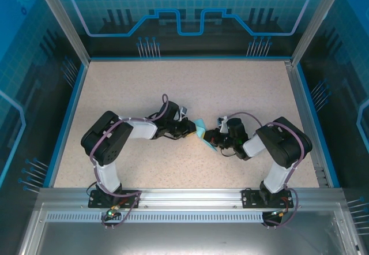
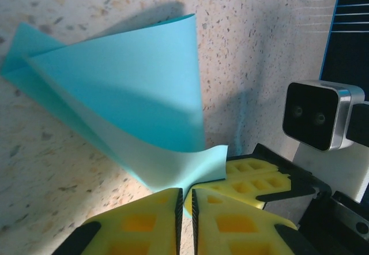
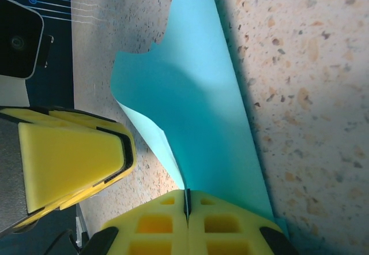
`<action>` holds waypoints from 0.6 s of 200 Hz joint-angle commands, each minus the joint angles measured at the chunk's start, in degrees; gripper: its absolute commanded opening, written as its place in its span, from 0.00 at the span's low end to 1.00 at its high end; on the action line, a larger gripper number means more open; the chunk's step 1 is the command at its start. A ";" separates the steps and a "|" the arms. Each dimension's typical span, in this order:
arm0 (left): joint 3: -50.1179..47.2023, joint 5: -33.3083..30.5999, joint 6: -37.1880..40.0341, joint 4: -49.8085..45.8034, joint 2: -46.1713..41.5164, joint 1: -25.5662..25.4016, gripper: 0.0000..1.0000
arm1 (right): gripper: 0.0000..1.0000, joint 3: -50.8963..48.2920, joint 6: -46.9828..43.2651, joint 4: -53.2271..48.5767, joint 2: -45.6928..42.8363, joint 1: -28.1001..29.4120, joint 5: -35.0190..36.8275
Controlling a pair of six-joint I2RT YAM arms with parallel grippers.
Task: Fold a paper plane with a square sheet of paper (pick it up from the middle)
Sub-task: Fold the wing for the fifth time at the center of the table.
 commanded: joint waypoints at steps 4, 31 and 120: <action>1.96 1.35 1.71 0.21 1.93 -0.58 0.13 | 0.00 -0.32 0.73 -2.02 1.32 -1.41 0.02; 2.22 1.16 1.93 0.08 2.81 -0.58 0.11 | 0.00 -0.01 0.85 -2.30 1.74 -1.50 -0.25; 2.68 0.41 2.91 0.08 4.25 -0.59 0.10 | 0.00 0.52 1.04 -4.15 2.26 -1.79 -0.27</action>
